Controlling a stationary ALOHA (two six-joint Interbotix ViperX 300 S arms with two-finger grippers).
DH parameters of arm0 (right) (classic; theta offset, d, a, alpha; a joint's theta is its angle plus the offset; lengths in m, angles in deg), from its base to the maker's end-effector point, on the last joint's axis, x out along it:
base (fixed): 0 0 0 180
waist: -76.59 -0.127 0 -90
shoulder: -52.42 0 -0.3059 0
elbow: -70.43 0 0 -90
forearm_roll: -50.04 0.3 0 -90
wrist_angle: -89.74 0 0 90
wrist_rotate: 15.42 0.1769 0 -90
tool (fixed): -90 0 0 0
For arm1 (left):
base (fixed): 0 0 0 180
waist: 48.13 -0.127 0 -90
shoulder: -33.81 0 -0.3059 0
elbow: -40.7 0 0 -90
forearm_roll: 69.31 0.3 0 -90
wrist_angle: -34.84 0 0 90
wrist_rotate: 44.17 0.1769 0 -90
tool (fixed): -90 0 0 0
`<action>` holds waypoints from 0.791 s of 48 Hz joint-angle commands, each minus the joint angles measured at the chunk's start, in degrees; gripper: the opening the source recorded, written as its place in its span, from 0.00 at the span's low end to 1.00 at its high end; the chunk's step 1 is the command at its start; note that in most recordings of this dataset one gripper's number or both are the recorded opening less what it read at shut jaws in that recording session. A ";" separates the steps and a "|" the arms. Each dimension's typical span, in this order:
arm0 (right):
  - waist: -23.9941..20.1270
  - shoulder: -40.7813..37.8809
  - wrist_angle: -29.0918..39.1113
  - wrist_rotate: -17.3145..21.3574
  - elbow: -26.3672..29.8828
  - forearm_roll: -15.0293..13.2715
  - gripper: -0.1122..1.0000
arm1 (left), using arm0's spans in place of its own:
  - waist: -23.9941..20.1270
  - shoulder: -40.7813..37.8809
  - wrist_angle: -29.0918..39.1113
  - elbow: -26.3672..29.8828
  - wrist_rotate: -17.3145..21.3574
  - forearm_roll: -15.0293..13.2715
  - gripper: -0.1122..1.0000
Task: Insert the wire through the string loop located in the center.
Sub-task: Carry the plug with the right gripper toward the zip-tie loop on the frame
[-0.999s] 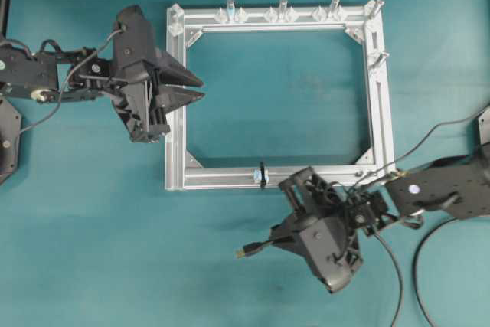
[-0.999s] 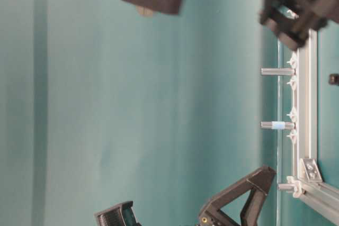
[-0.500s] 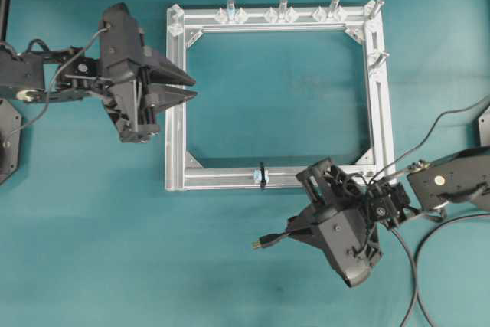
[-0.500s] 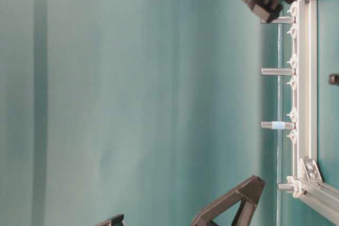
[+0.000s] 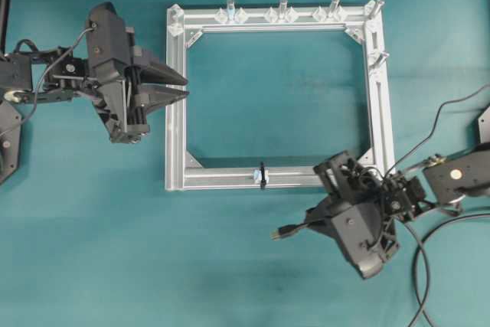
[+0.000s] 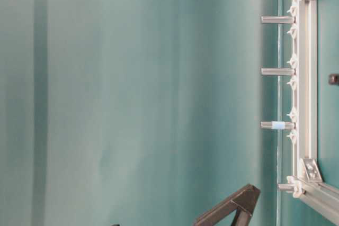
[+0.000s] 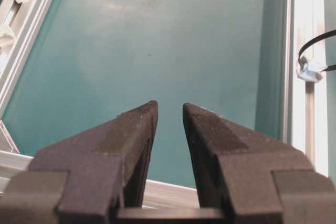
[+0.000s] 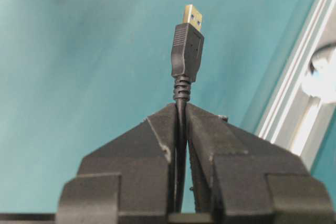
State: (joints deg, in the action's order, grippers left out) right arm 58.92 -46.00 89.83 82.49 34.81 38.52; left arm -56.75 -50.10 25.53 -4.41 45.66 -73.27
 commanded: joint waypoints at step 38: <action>8.88 4.57 0.62 12.22 -2.64 0.88 0.16 | 1.85 0.79 -0.35 0.79 0.09 0.18 0.37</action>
State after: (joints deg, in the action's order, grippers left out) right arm 67.71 -42.75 90.54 93.74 31.74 39.23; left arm -55.16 -50.10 25.53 -4.32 45.57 -73.36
